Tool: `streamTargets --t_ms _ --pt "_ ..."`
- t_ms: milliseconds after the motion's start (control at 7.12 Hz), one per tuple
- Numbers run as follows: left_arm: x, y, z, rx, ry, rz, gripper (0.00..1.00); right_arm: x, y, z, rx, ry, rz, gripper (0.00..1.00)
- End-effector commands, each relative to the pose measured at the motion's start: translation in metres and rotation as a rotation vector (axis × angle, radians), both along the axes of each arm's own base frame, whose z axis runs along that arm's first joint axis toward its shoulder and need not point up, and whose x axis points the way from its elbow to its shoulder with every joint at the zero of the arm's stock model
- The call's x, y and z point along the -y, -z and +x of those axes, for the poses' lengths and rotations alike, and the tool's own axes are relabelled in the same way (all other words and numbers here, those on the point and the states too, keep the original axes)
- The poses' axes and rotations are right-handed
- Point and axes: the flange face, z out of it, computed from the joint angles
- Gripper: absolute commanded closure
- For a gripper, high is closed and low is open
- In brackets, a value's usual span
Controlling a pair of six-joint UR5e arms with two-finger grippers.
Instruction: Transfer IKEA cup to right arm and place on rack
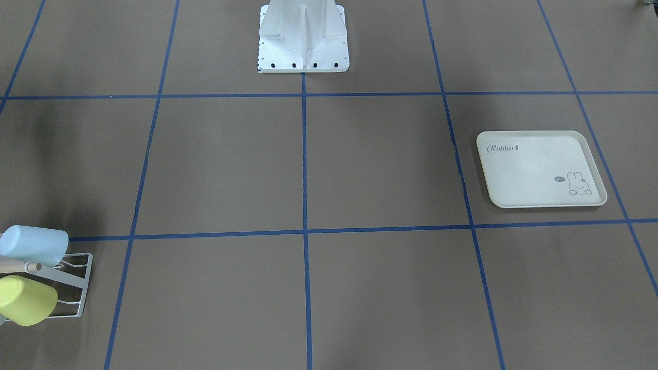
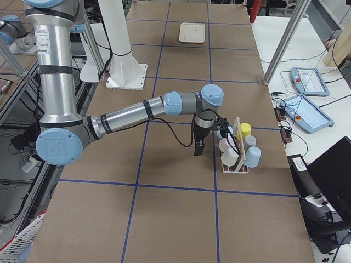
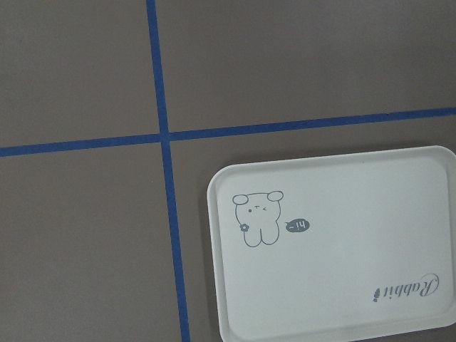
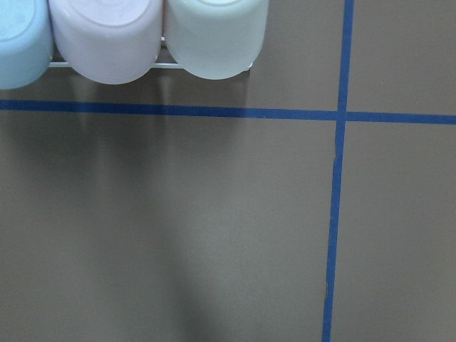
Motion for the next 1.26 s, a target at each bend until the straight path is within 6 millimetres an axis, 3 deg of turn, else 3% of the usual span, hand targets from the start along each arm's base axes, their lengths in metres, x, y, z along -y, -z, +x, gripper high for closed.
streamTargets --t_ms 0,1123 --pt "-0.0001 0.0016 0.0000 0.000 0.000 0.003 0.00 -0.0001 0.0027 0.0003 0.008 -0.001 0.003 0.01" --pt "-0.0017 0.0028 0.0000 0.000 0.002 0.001 0.00 -0.0002 -0.0026 0.0004 0.015 0.081 0.064 0.01"
